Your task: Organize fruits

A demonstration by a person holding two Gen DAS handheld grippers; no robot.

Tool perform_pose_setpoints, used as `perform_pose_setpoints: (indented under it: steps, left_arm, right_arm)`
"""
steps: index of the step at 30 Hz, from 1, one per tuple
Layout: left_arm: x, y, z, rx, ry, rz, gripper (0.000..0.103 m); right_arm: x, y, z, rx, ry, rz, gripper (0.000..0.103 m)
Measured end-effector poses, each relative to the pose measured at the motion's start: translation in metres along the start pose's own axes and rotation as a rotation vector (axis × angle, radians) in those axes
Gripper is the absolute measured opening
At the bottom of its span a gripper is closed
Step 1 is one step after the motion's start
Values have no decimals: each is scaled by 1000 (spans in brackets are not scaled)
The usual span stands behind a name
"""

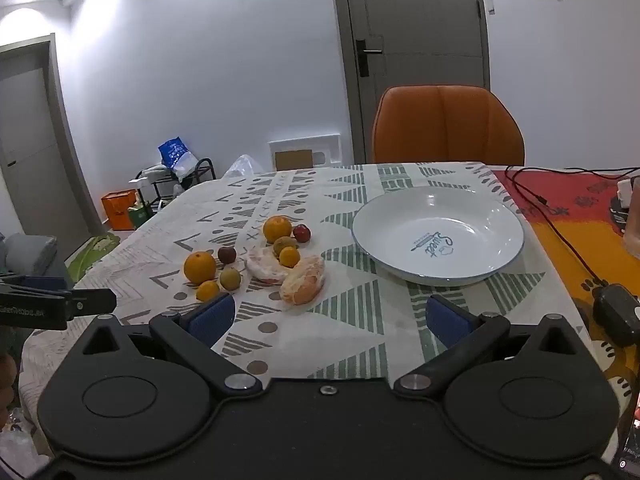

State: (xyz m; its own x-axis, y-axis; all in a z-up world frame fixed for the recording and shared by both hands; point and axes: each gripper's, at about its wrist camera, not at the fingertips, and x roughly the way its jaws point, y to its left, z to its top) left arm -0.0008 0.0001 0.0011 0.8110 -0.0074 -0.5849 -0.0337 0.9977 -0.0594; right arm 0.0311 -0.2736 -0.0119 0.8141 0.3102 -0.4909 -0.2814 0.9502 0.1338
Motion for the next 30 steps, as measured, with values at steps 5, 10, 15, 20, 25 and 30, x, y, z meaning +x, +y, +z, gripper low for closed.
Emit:
perform_pose_setpoints:
  steps: [5, 10, 15, 20, 25, 30]
  left_arm:
    - [4, -1, -3, 7, 13, 0, 103]
    - [-1, -1, 1, -2, -6, -11, 103]
    - [-2, 3, 2, -23, -19, -4, 103]
    - [0, 4, 2, -34, -20, 1, 103]
    - [-4, 6, 0, -38, -29, 3, 103]
    - [-4, 6, 0, -37, -29, 2, 103]
  right_arm:
    - [-2, -1, -4, 7, 2, -17, 103]
    - [8, 1, -3, 2, -1, -9, 103]
    - [2, 3, 0, -10, -10, -8, 103]
    - [2, 3, 1, -5, -10, -14, 103]
    - [1, 4, 1, -12, -13, -10, 103]
    - [0, 4, 2, -13, -14, -9, 103]
